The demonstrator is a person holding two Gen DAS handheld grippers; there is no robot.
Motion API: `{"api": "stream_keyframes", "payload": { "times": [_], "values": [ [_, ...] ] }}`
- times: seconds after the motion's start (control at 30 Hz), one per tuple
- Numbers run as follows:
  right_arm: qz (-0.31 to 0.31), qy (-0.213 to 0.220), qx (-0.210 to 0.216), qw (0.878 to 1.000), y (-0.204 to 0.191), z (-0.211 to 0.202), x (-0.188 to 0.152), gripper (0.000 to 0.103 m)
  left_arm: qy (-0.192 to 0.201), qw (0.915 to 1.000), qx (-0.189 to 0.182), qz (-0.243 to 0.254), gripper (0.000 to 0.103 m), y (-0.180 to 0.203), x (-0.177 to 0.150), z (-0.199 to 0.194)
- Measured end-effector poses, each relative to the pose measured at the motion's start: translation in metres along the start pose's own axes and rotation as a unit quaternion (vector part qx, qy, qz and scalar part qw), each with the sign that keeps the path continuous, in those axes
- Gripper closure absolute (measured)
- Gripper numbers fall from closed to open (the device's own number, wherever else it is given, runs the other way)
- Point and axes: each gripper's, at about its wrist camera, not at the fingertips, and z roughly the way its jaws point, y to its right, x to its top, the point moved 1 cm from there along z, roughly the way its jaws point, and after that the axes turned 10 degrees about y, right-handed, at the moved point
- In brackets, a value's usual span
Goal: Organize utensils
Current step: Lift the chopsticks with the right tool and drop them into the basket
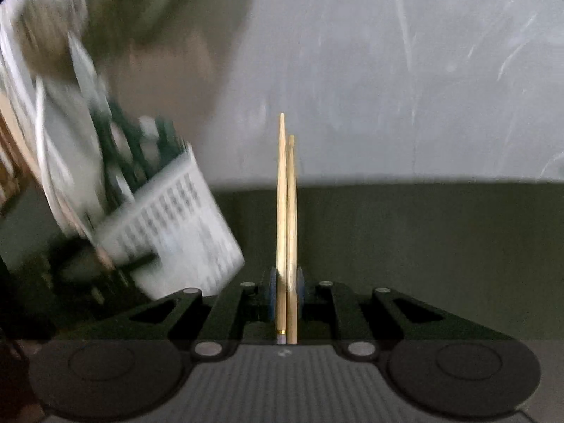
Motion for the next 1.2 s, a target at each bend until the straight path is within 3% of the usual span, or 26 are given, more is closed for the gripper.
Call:
{"api": "stream_keyframes", "payload": {
  "times": [0.2,0.37,0.57,0.77,1.2],
  "values": [
    [-0.009,0.152,0.045,0.987,-0.029,-0.035,0.042,0.090,0.008,0.9999,-0.009,0.004,0.027,-0.001,-0.003,-0.002],
    [-0.030,0.246,0.125,0.961,-0.063,-0.039,0.077,0.090,0.011,0.9997,-0.020,0.008,0.027,0.004,-0.005,-0.001],
    [-0.048,0.315,0.189,0.929,-0.080,-0.011,0.064,0.090,0.019,0.9994,-0.025,0.013,0.027,0.006,-0.008,0.003],
    [-0.044,0.295,0.194,0.934,-0.068,0.018,0.033,0.090,0.028,0.9991,-0.023,0.023,0.027,0.004,-0.011,0.008],
    [-0.102,0.252,0.176,0.946,-0.061,0.019,-0.016,0.089,0.028,0.9990,-0.022,0.028,0.026,0.012,-0.012,0.006]
  ]
}}
